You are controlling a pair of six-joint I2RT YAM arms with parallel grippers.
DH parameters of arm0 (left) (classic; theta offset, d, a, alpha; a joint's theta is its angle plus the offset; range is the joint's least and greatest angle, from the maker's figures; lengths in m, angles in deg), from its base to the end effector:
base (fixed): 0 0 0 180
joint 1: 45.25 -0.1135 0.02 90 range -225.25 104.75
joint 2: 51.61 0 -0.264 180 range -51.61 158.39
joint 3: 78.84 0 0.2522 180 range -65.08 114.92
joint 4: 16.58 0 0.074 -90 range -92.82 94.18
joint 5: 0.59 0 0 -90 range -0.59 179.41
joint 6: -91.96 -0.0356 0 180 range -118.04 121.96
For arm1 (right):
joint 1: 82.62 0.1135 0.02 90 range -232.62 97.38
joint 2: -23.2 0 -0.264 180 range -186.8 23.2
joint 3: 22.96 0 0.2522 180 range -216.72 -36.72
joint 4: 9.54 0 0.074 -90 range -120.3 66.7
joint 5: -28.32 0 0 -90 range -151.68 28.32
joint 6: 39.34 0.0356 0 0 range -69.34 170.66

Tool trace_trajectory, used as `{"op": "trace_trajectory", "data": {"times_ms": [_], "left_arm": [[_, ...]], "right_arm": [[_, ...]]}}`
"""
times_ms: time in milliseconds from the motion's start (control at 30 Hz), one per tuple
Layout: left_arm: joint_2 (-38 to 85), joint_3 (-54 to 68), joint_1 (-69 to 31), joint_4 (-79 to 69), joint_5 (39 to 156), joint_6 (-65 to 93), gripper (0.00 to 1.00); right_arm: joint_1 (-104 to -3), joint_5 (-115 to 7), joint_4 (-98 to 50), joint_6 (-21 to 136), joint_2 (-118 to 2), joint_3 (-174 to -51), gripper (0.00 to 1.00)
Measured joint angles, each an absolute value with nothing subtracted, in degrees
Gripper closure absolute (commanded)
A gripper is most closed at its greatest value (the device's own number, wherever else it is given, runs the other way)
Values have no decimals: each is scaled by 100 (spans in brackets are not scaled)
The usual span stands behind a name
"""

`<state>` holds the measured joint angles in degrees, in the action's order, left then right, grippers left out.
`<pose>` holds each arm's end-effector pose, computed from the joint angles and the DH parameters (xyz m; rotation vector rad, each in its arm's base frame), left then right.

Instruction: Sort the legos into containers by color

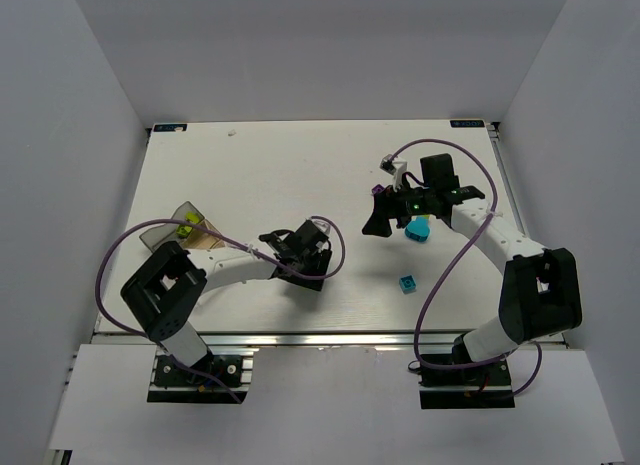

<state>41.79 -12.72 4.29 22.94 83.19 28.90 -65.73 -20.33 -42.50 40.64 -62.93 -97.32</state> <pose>0.1995 -0.2280 0.1609 0.5084 2.7009 -0.2319 0.3000 0.1157 0.2546 -0.8670 2.1037 0.9029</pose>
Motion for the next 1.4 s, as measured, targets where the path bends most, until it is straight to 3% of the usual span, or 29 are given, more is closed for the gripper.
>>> {"op": "trace_trajectory", "data": {"times_ms": [167,467,933,1033,1400], "left_arm": [[4037,-1307,438,2182,8474,2874,18],[4009,-1209,438,2099,8485,2920,21],[4372,-909,438,2254,8186,2785,49],[4343,-935,438,2215,8190,2785,61],[3019,-1438,438,1319,8448,2837,64]], "right_arm": [[-6573,-2029,-4252,4070,-6311,-9732,11],[-6573,-1944,-4250,4171,-6343,-9732,11],[-6573,-1793,-4204,4818,-6343,-9721,11],[-6573,-1697,-4086,5281,-6348,-9710,11],[-6258,-1325,-3514,7275,-6662,-9688,12]]}}
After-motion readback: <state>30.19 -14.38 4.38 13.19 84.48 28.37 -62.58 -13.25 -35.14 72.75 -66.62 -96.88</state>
